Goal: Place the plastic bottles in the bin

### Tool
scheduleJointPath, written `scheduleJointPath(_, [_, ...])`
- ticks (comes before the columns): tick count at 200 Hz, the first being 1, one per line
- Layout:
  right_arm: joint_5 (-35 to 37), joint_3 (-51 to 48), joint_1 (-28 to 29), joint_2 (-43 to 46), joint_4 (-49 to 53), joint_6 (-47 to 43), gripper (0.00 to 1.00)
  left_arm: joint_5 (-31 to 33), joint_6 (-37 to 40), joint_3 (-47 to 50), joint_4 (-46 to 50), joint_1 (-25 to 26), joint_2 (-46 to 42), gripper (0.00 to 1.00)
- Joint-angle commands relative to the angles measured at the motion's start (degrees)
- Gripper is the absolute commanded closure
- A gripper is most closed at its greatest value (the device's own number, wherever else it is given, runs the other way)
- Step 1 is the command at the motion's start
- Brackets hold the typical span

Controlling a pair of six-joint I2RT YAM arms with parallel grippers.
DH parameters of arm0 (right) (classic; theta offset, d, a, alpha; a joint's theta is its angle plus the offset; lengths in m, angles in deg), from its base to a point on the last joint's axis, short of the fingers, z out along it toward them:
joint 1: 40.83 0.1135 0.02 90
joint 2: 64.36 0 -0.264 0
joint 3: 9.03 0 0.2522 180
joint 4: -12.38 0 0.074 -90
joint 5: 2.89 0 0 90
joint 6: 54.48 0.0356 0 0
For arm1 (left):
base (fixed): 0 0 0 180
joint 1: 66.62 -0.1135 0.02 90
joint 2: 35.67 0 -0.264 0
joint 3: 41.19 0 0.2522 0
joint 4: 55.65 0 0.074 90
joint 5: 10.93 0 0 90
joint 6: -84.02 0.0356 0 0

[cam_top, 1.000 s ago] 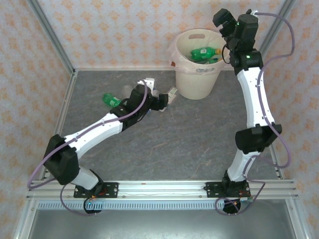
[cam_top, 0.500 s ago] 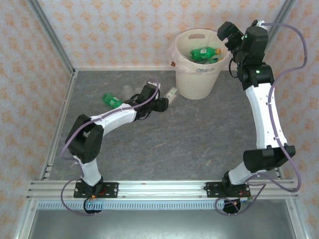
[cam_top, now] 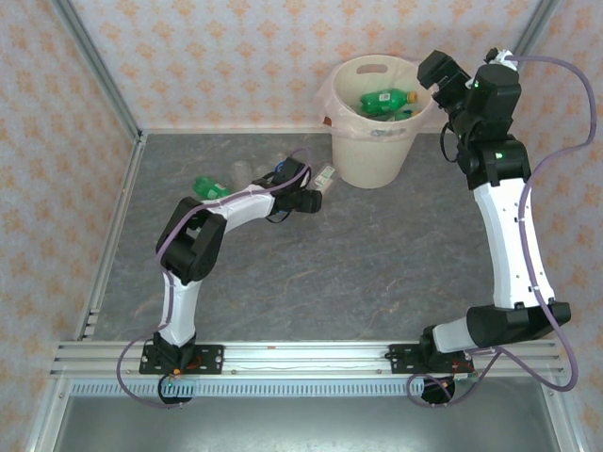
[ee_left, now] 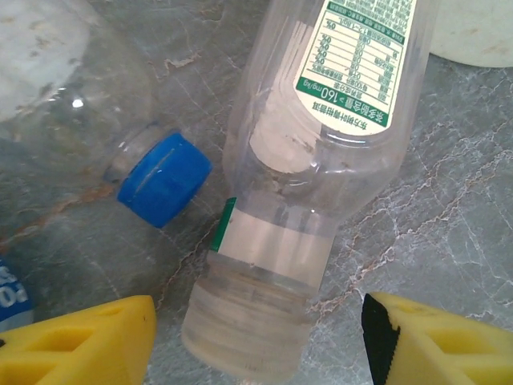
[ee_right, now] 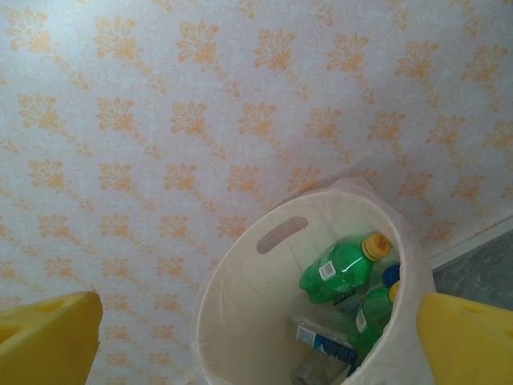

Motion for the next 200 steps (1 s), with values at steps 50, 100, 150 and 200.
scheduleJointPath(50, [1.0,-1.7,0.1,2.4,-0.5,-1.0,0.00,-0.9,3.2,-5.9,2.5,-0.2,5.0,0.30])
scheduleJointPath(100, [1.4,-2.1,0.1,2.6,-0.7,-1.0,0.00,-4.8,4.1,-7.8,2.1,0.5,6.3,0.30])
scheduleJointPath(150, [1.2,-2.6,0.1,2.4,-1.1,-0.7,0.00,-4.9,3.1,-10.2,2.9,0.9,9.0,0.35])
scheduleJointPath(200, [0.8,-2.6,0.1,2.6,-1.0,-0.5,0.00,-4.6,2.4,-11.0,3.1,0.9,10.0,0.41])
